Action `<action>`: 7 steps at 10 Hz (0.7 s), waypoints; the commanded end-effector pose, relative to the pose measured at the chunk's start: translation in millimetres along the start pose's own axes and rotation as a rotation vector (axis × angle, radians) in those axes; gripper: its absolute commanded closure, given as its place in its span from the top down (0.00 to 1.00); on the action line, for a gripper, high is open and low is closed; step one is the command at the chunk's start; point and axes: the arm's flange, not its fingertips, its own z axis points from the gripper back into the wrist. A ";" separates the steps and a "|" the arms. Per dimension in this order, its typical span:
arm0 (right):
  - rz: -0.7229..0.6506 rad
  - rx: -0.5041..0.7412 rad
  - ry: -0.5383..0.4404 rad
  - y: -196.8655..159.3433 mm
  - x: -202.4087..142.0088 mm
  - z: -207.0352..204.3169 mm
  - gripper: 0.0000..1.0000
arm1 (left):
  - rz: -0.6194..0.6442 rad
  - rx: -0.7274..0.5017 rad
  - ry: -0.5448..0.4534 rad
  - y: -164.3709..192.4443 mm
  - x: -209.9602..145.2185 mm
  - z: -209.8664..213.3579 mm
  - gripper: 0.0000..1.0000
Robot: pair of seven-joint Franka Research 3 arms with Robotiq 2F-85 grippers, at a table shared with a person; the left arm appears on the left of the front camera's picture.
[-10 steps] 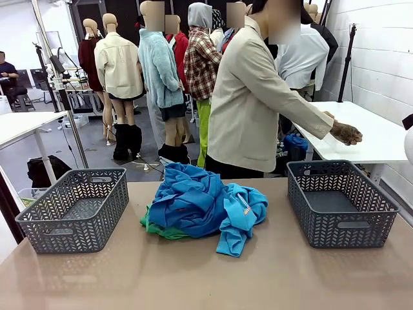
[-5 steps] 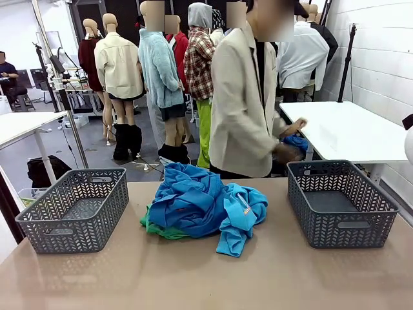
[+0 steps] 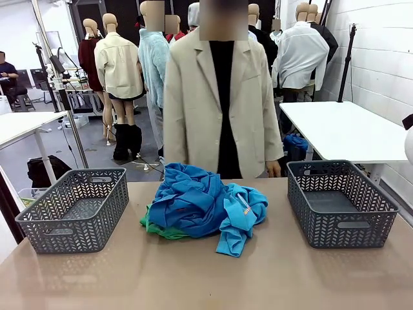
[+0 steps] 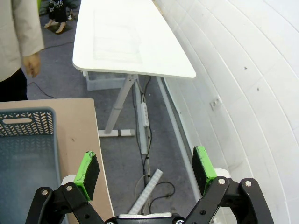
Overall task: Sort the tops and bottoms.
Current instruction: Lift clothes from the center of the table with your left hand.
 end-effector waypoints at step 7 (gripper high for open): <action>0.009 0.000 0.009 0.8 -0.3 0.3 1.00 | 0.012 0.021 -0.005 -1.0 -0.7 -2.2 1.00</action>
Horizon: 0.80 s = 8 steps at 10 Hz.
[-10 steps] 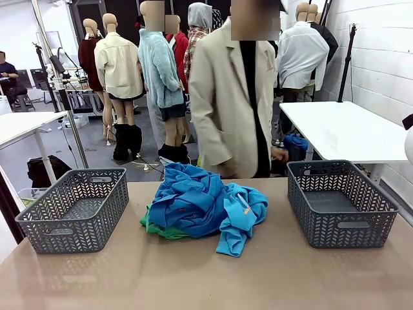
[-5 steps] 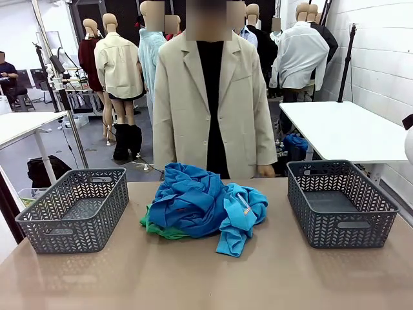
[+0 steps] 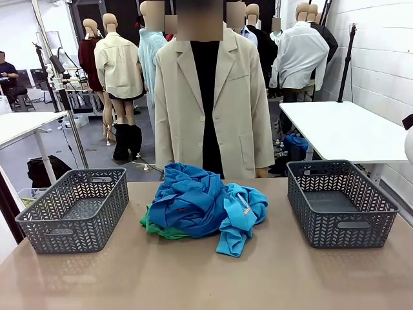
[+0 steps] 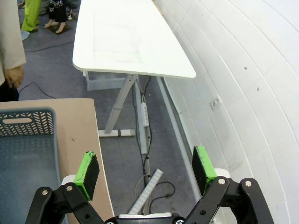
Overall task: Sort the tops and bottoms.
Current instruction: Lift clothes from the center of the table with your left hand.
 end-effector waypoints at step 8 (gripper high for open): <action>0.009 0.000 0.009 0.8 -0.3 0.3 1.00 | -0.325 -0.485 -0.108 -155.3 99.1 -27.5 1.00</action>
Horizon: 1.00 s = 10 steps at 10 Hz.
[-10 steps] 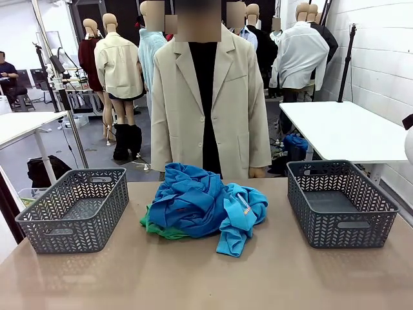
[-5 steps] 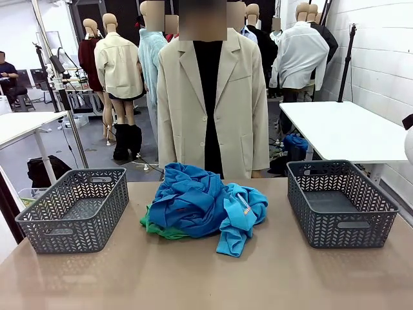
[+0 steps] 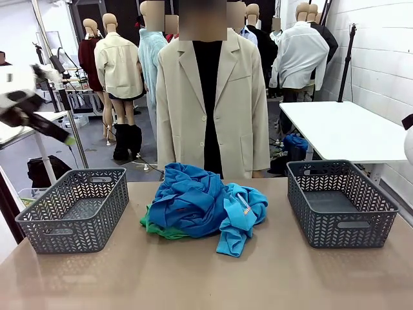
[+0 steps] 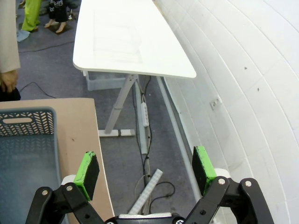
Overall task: Sort the tops and bottoms.
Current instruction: Lift clothes from the center of the table with your left hand.
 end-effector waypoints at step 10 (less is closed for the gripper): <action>0.008 0.000 0.009 0.1 -0.3 0.3 1.00 | 0.129 -0.260 0.055 -84.9 28.9 -119.2 1.00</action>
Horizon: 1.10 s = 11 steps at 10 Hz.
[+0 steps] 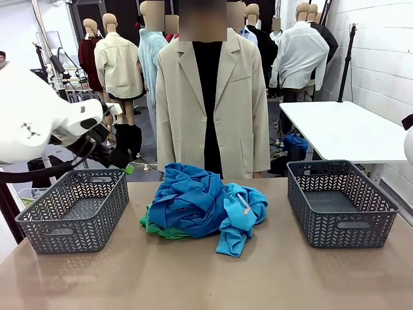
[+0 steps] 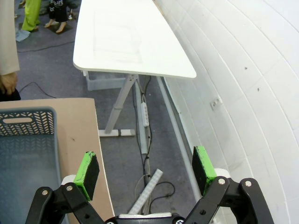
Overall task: Sort the tops and bottoms.
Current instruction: Lift clothes from the center of the table with your left hand.
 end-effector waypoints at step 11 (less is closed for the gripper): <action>0.007 -0.001 0.009 -0.3 -0.3 0.4 1.00 | -0.111 -0.192 0.082 12.2 85.0 -174.7 1.00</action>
